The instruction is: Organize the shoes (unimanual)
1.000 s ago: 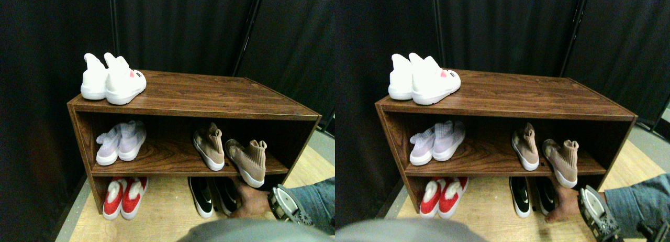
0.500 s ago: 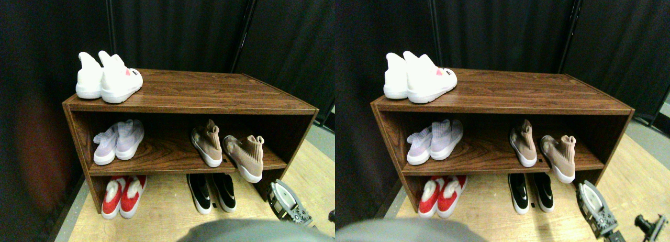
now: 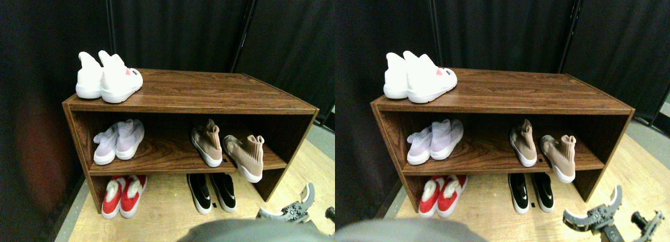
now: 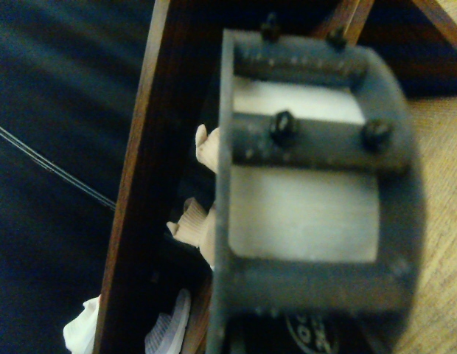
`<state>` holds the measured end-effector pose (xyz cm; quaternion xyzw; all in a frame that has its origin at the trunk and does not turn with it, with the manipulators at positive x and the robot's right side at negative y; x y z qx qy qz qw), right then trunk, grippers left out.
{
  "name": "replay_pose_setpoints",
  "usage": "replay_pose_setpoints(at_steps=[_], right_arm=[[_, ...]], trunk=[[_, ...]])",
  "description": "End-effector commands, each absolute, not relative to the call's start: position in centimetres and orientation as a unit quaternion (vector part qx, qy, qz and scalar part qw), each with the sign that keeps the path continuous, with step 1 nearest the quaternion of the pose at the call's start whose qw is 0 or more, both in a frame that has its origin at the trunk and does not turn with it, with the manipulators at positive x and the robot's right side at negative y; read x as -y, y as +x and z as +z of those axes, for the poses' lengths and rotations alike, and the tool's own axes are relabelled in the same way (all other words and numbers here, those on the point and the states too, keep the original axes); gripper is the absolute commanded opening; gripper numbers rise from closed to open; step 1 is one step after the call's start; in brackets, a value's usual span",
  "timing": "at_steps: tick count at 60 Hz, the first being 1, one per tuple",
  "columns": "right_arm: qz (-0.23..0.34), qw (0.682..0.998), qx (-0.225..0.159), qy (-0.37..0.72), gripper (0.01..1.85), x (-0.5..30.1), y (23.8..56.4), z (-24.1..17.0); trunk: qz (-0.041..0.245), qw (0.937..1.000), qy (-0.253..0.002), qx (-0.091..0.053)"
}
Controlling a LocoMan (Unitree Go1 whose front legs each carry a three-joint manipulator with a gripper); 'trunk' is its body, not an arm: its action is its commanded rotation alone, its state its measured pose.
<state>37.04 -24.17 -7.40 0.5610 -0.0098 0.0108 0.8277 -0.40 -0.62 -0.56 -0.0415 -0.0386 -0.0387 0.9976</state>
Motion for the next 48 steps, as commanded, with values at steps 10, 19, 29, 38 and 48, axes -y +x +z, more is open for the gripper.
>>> replay_pose_setpoints(at_steps=[10, 19, 29, 38, 48], right_arm=[[0.009, 0.819, 0.027, 0.573, 1.45, 24.0, 38.7, -6.7], [0.002, 0.818, 0.007, 0.576, 1.46, 24.1, 40.2, -6.9], [-0.012, 0.808, -0.007, 0.589, 1.46, 24.0, 42.0, -7.7], [-0.038, 0.799, -0.009, 0.600, 1.45, 23.8, 43.5, -8.5], [-0.052, 0.792, -0.015, 0.608, 1.35, 23.7, 44.9, -9.7]], trunk=[[-0.034, 0.9975, -0.057, 0.026], [-0.031, 0.9975, -0.058, 0.025], [-0.025, 0.9976, -0.061, 0.021], [-0.020, 0.9976, -0.064, 0.018], [-0.015, 0.9976, -0.066, 0.014]])
